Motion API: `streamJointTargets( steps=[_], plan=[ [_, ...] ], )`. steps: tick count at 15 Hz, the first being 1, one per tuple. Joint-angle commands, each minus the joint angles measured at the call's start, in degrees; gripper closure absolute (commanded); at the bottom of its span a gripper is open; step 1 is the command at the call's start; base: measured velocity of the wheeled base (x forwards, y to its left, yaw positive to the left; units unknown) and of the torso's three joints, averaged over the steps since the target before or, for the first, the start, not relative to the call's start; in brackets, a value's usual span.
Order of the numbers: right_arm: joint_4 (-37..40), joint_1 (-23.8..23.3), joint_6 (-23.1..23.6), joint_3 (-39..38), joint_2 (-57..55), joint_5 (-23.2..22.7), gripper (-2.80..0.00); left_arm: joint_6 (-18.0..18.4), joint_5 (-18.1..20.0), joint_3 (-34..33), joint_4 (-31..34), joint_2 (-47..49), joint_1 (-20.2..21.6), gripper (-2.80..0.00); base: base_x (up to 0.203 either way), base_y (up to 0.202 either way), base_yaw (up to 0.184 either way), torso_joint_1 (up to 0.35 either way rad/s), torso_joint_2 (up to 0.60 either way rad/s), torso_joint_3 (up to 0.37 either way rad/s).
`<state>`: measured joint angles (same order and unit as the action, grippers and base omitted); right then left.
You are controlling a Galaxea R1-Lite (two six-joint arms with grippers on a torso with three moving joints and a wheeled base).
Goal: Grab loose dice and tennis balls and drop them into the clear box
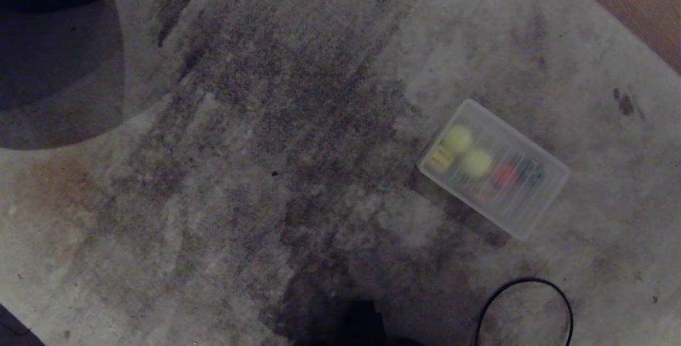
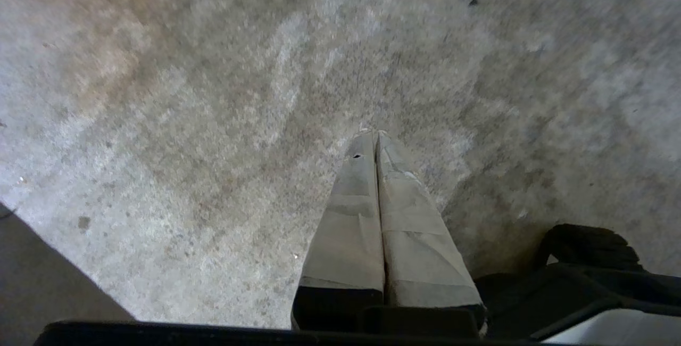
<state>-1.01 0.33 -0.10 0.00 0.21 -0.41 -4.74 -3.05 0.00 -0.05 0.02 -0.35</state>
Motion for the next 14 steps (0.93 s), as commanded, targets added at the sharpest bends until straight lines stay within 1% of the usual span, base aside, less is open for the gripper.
streamJointTargets(
  steps=[1,14],
  plan=[
    [-0.04,0.02,0.01,-0.44,-0.21,-0.02,0.0,-0.01,-0.03,-0.09,-0.04,0.06,0.0,0.0,0.0,0.0,0.0,0.002,0.0,0.203],
    [-0.04,0.02,0.01,-0.44,-0.21,-0.02,0.0,0.08,-0.03,-0.09,-0.04,0.06,0.0,0.0,0.0,0.0,0.0,0.004,0.0,0.203]
  ],
)
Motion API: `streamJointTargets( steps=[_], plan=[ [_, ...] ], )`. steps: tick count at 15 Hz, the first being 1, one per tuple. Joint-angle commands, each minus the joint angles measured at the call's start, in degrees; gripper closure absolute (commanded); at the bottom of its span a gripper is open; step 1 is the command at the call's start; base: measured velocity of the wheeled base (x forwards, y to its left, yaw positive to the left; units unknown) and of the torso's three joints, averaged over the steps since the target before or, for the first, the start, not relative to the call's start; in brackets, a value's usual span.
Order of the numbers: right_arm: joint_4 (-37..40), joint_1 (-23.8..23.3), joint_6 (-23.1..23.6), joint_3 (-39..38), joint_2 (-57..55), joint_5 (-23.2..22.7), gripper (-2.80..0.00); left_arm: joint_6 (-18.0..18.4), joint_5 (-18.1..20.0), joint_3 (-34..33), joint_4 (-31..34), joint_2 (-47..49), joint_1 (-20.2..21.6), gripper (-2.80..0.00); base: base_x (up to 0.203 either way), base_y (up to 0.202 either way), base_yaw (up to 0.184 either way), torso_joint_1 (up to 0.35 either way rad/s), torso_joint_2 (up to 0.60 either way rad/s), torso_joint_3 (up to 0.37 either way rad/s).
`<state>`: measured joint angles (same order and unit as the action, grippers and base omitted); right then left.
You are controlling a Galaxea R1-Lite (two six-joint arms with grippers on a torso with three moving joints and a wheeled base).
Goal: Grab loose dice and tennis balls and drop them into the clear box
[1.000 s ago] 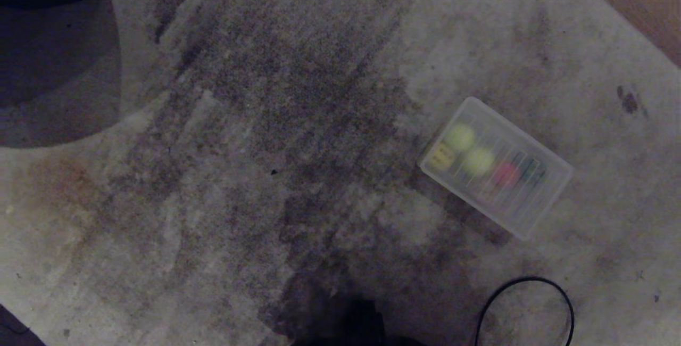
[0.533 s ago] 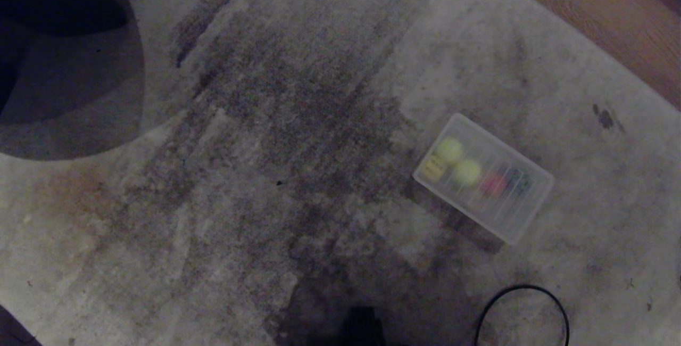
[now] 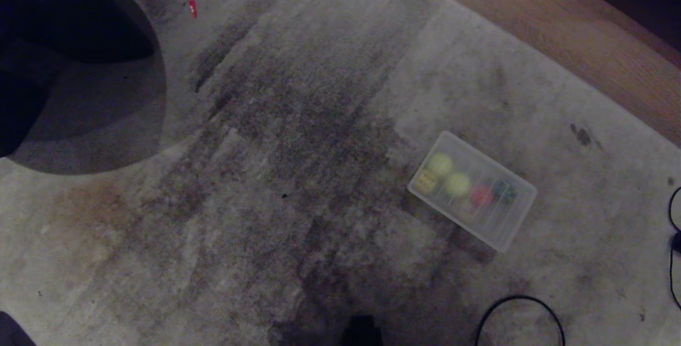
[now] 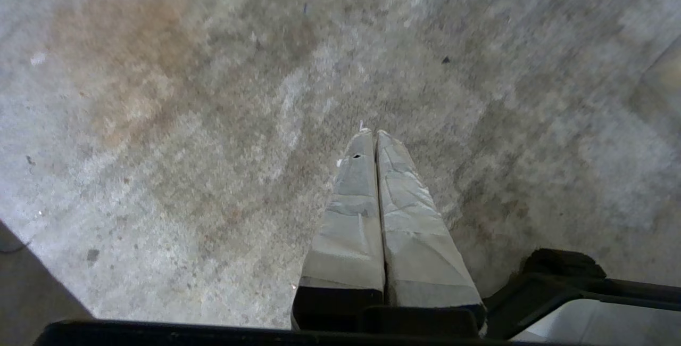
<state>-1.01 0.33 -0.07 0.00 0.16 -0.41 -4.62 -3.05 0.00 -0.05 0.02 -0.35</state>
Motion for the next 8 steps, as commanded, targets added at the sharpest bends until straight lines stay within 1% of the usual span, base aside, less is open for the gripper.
streamJointTargets(
  steps=[1,8],
  plan=[
    [-0.04,0.02,-0.01,-0.44,-0.16,-0.02,0.0,-0.04,-0.03,-0.09,-0.04,0.06,0.0,0.0,0.0,0.0,0.0,0.002,0.0,0.208],
    [-0.04,0.02,-0.01,-0.44,-0.16,-0.02,0.0,-0.04,-0.03,-0.09,-0.04,0.06,0.0,0.0,0.0,0.0,0.0,0.003,0.0,0.202]
  ],
)
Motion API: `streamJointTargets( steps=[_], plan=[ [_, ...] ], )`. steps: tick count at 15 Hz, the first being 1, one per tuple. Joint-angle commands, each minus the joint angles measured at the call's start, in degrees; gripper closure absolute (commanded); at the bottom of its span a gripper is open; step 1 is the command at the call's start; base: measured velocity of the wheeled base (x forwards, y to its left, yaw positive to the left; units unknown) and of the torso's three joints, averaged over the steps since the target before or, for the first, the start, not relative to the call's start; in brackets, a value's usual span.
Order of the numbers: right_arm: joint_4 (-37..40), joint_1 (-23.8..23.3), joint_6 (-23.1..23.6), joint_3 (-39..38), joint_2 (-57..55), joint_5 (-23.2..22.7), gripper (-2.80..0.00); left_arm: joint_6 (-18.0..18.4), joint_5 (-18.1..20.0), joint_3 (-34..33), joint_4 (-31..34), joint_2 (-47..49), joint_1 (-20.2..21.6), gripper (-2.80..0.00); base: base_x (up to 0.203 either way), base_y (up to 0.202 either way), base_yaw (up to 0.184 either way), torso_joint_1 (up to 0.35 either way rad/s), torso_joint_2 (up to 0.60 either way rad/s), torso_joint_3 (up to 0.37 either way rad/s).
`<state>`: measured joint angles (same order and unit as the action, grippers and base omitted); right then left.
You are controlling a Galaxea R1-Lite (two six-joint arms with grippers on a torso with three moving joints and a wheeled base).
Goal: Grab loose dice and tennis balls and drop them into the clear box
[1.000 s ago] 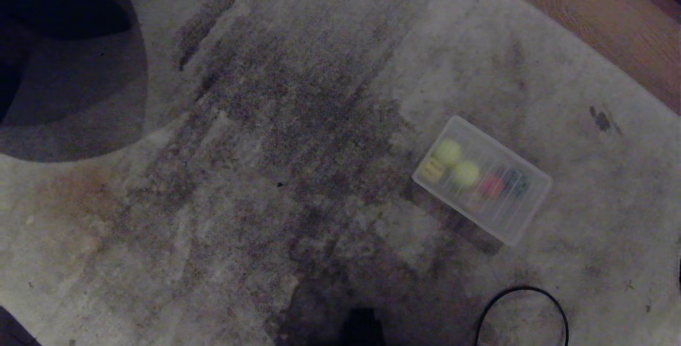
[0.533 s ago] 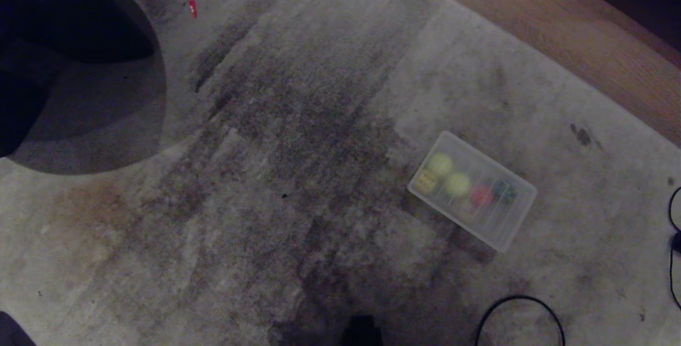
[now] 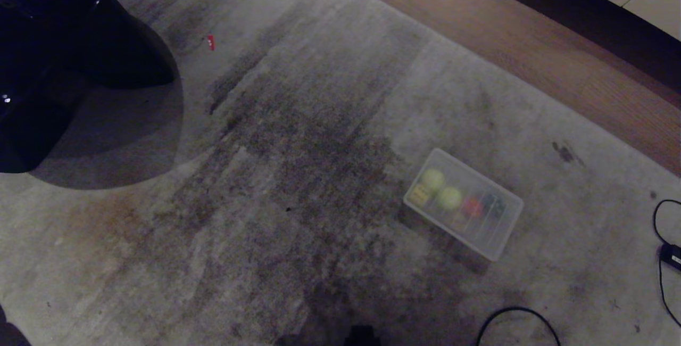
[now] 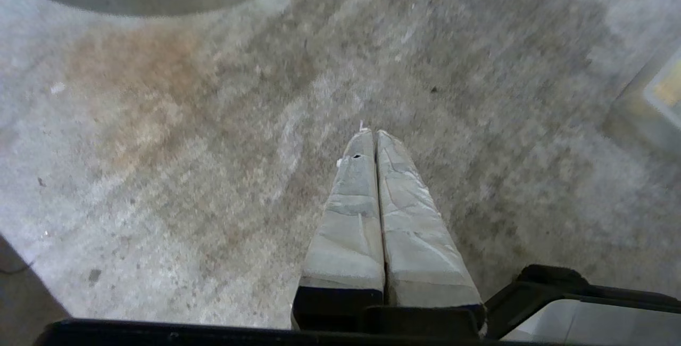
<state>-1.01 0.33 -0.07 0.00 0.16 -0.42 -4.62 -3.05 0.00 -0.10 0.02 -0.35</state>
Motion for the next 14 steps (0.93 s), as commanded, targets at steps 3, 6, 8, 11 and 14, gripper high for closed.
streamJointTargets(
  steps=[3,6,8,11,14],
  plan=[
    [-0.04,0.02,-0.01,-0.44,-0.16,-0.02,0.0,-0.04,-0.03,-0.09,0.01,0.06,0.0,0.0,0.0,0.0,0.0,0.005,0.0,0.201],
    [-0.04,0.02,-0.01,-0.44,-0.16,-0.02,0.0,-0.04,-0.03,-0.09,-0.08,0.06,0.0,0.0,0.0,0.0,0.0,0.002,0.01,0.198],
    [-0.04,0.02,-0.01,-0.44,-0.16,-0.02,0.0,-0.04,-0.03,-0.09,-0.08,0.06,0.0,0.0,0.0,0.0,0.0,0.002,0.0,0.203],
    [-0.04,0.02,-0.01,-0.44,-0.16,-0.02,0.0,-0.04,-0.03,-0.09,-0.08,0.06,0.0,0.0,0.0,0.0,0.0,0.004,0.0,0.195],
    [-0.04,0.02,-0.01,-0.44,-0.16,-0.02,0.0,-0.04,-0.03,-0.09,-0.08,0.06,0.0,0.0,0.0,0.0,0.0,0.003,0.0,0.206]
  ],
)
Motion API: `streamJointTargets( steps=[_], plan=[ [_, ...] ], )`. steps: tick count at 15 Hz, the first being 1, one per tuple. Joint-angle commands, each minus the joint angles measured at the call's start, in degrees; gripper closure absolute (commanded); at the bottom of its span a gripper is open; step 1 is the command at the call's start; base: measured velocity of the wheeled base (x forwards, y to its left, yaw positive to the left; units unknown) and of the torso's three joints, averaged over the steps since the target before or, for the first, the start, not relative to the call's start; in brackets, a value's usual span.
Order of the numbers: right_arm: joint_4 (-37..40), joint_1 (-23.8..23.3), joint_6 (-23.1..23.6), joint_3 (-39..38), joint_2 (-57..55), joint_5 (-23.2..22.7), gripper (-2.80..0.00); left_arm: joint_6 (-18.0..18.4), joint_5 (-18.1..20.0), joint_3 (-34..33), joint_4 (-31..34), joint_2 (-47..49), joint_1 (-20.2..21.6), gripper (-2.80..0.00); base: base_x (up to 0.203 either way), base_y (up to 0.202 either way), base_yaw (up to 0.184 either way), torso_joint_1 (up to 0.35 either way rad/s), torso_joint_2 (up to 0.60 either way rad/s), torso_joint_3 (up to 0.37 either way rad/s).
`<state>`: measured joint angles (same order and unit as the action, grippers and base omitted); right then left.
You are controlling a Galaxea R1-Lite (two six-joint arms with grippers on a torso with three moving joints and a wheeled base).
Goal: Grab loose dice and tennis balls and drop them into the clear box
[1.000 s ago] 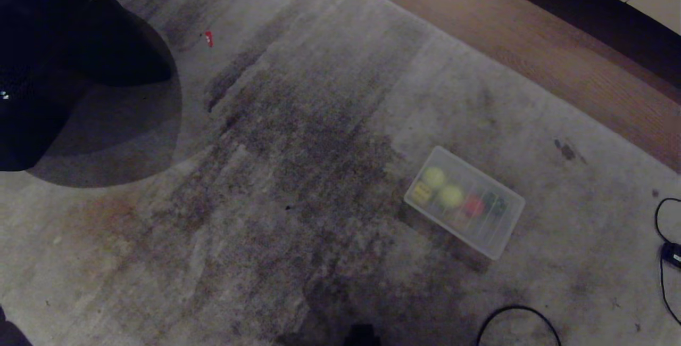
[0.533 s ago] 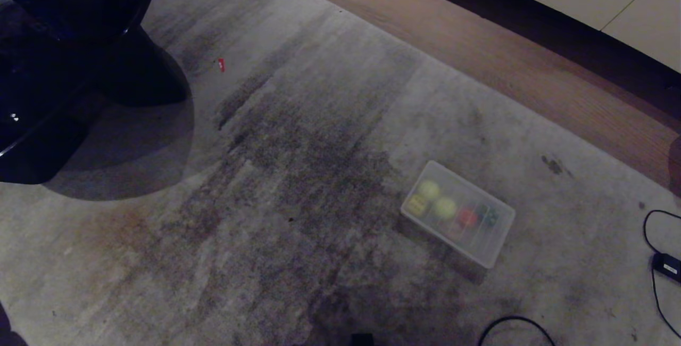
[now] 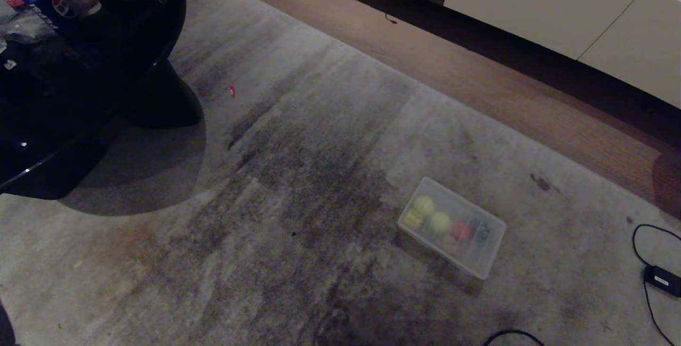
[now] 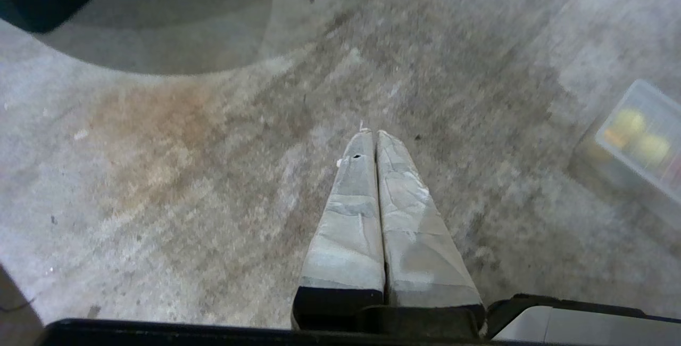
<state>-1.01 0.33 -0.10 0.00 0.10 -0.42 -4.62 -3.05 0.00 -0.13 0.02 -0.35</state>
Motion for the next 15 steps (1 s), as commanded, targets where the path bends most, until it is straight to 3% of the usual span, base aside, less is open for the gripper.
streamJointTargets(
  steps=[1,15],
  plan=[
    [-0.04,0.02,0.01,-0.46,-0.1,-0.02,0.0,-0.04,-0.03,-0.09,-0.04,0.06,0.0,0.0,0.0,0.0,0.0,0.002,0.0,0.201],
    [-0.04,0.02,0.1,-0.53,-0.1,-0.02,0.0,-0.21,-0.03,-0.09,-0.04,0.06,0.0,0.0,0.0,0.0,0.0,0.003,0.0,0.199]
  ],
)
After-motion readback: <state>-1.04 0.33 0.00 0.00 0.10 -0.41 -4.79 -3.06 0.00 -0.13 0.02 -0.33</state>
